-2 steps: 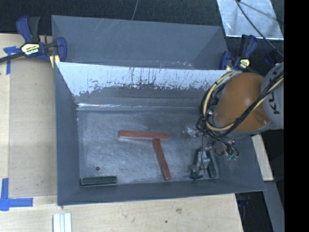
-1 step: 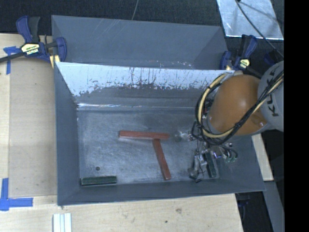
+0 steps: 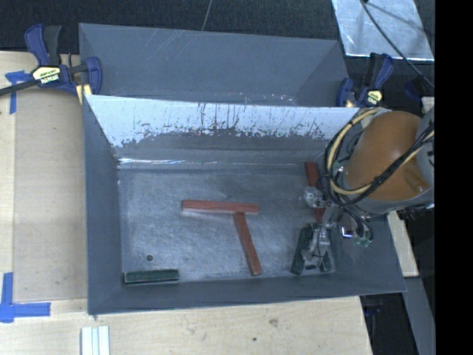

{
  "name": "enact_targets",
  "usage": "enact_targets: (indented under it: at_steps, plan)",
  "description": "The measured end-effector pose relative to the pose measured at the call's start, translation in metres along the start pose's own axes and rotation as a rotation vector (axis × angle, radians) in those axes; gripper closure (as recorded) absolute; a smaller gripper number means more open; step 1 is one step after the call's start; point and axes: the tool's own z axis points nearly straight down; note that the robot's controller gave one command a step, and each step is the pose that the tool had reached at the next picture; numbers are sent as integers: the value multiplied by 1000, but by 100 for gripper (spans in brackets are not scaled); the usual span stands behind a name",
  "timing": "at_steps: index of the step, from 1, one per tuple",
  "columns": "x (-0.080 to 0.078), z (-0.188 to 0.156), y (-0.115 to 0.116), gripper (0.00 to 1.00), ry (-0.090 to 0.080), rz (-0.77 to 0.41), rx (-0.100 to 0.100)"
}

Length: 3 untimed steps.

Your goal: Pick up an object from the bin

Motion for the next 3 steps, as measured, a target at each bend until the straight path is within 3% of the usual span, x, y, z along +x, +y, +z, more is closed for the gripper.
enact_targets:
  at_steps: [1,2,3]
  plan:
    - [-2,6,-24,0,1,-58,2]
    - [-30,24,-27,0,1,-423,1]
    - [-22,29,-51,100,-6,-629,0]
